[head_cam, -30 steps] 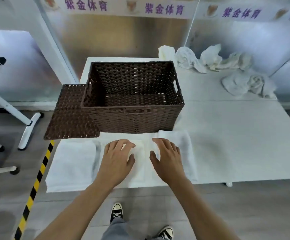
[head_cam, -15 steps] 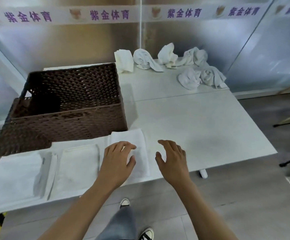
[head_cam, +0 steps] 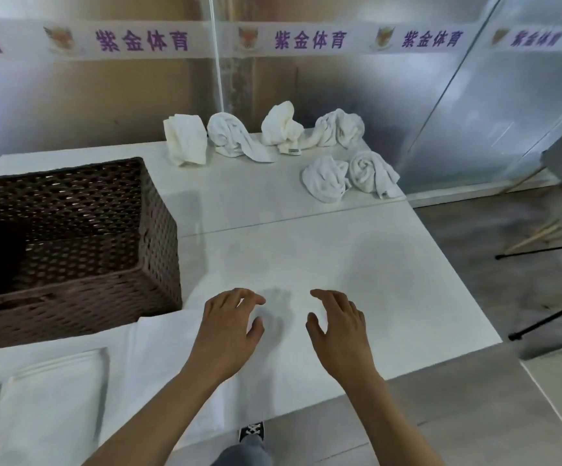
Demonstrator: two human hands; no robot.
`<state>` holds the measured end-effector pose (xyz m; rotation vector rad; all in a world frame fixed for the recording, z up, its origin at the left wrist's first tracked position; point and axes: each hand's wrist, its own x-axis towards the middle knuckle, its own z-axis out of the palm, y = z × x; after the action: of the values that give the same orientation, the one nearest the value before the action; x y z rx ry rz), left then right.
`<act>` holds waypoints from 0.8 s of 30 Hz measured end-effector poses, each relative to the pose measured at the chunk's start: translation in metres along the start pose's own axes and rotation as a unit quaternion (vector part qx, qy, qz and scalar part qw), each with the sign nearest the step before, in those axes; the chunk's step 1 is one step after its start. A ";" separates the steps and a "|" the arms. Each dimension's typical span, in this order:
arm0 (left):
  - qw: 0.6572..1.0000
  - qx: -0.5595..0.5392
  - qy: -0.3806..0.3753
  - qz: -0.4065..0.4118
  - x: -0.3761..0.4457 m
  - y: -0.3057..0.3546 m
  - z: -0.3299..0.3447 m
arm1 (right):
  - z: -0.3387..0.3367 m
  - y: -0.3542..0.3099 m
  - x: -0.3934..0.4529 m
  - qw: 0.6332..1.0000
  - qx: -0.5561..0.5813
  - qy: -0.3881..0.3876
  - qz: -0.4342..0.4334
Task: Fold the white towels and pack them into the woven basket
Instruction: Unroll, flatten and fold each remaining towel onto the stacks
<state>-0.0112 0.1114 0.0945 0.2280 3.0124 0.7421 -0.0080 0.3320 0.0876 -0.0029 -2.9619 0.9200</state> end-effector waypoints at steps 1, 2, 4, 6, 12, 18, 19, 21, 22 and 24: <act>1.000 0.000 -0.005 0.004 0.014 0.005 0.003 | -0.004 0.007 0.011 1.000 0.000 0.001 0.008; 1.000 -0.001 -0.011 0.009 0.028 0.010 0.006 | -0.008 0.014 0.021 1.000 0.002 0.000 0.018; 1.000 -0.003 -0.023 0.007 0.049 0.020 0.012 | -0.015 0.026 0.035 0.999 0.007 -0.004 0.034; 1.000 0.002 -0.026 0.002 0.069 0.029 0.017 | -0.019 0.039 0.051 0.999 0.005 -0.010 0.033; 0.998 0.021 -0.032 -0.043 0.124 0.042 0.047 | -0.023 0.088 0.125 0.998 0.004 -0.058 0.031; 0.989 0.020 -0.065 -0.129 0.169 0.058 0.097 | -0.026 0.143 0.225 0.994 -0.005 -0.107 -0.007; 0.987 0.020 -0.072 -0.141 0.176 0.061 0.106 | -0.025 0.152 0.246 0.993 -0.009 -0.113 -0.013; 0.982 0.024 -0.094 -0.160 0.186 0.063 0.126 | -0.020 0.167 0.286 0.992 -0.019 -0.125 -0.024; 0.980 0.030 -0.104 -0.167 0.189 0.062 0.135 | -0.016 0.173 0.305 0.991 -0.026 -0.129 -0.031; 0.976 0.044 -0.114 -0.180 0.194 0.060 0.147 | -0.009 0.182 0.340 0.990 -0.039 -0.127 -0.051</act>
<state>-0.1854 0.2604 -0.0073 -0.2129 2.7547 0.5103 -0.3496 0.4915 0.0047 0.2813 -3.1911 0.8499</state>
